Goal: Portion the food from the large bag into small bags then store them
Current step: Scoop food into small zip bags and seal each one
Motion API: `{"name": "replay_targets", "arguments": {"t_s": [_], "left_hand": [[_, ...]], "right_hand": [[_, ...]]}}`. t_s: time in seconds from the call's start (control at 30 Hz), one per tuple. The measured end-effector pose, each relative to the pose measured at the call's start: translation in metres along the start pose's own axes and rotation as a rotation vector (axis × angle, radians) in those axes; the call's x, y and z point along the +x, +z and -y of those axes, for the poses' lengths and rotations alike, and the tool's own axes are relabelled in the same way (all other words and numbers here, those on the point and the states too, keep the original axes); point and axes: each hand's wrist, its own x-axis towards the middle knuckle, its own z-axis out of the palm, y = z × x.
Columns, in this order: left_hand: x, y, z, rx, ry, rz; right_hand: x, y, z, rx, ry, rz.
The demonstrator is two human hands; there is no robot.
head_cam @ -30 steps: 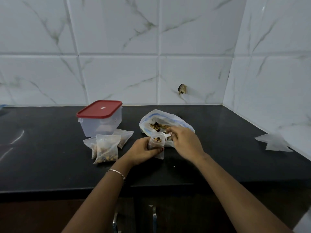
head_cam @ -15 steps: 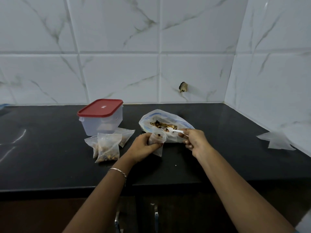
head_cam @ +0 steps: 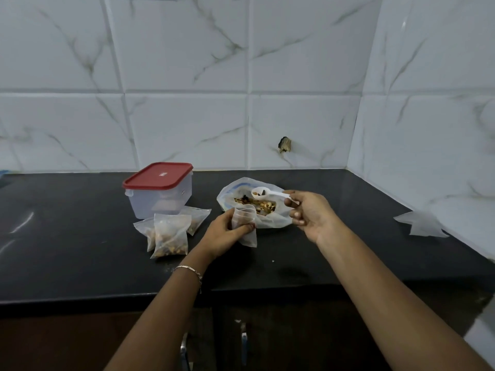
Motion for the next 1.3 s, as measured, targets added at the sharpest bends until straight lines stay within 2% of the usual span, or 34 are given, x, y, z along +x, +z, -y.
{"name": "replay_targets", "arguments": {"t_s": [0.17, 0.27, 0.33, 0.4, 0.47, 0.57, 0.67, 0.77, 0.9, 1.03, 1.1, 1.3], "left_hand": [[-0.001, 0.000, -0.001, -0.010, -0.010, 0.003], [-0.001, 0.000, -0.001, -0.005, -0.007, -0.013], [-0.001, 0.000, 0.000, -0.021, 0.002, -0.029], [-0.002, 0.000, 0.000, -0.034, 0.017, -0.046], [-0.002, 0.001, -0.001, -0.042, 0.030, -0.061], [-0.003, 0.001, -0.002, -0.064, 0.041, -0.070], [-0.004, 0.001, -0.002, -0.079, 0.043, -0.072], [-0.004, 0.001, -0.001, -0.070, 0.042, -0.070], [-0.005, 0.001, -0.003, -0.078, 0.040, -0.071], [-0.008, 0.000, -0.007, -0.078, 0.031, -0.056], [-0.008, 0.000, -0.008, -0.079, 0.029, -0.048], [-0.009, 0.001, -0.011, -0.075, 0.021, -0.050]], "right_hand": [[-0.018, 0.012, 0.003, -0.159, -0.044, 0.031], [-0.021, 0.016, 0.002, -0.334, -0.154, 0.051], [-0.021, 0.018, -0.002, -0.568, -0.353, 0.069], [-0.023, 0.019, -0.005, -0.853, -0.653, 0.073], [-0.025, 0.019, -0.007, -1.030, -0.875, 0.106], [-0.030, 0.019, -0.008, -1.167, -1.064, 0.118], [-0.030, 0.017, -0.010, -1.248, -1.158, 0.119], [-0.027, 0.015, -0.012, -1.288, -1.177, 0.124], [-0.026, 0.014, -0.010, -1.223, -1.110, 0.165], [-0.022, 0.008, -0.010, -1.101, -1.073, 0.083], [-0.016, 0.003, -0.012, -0.952, -0.975, 0.019], [0.011, -0.014, -0.028, -0.457, -0.494, -0.174]]}}
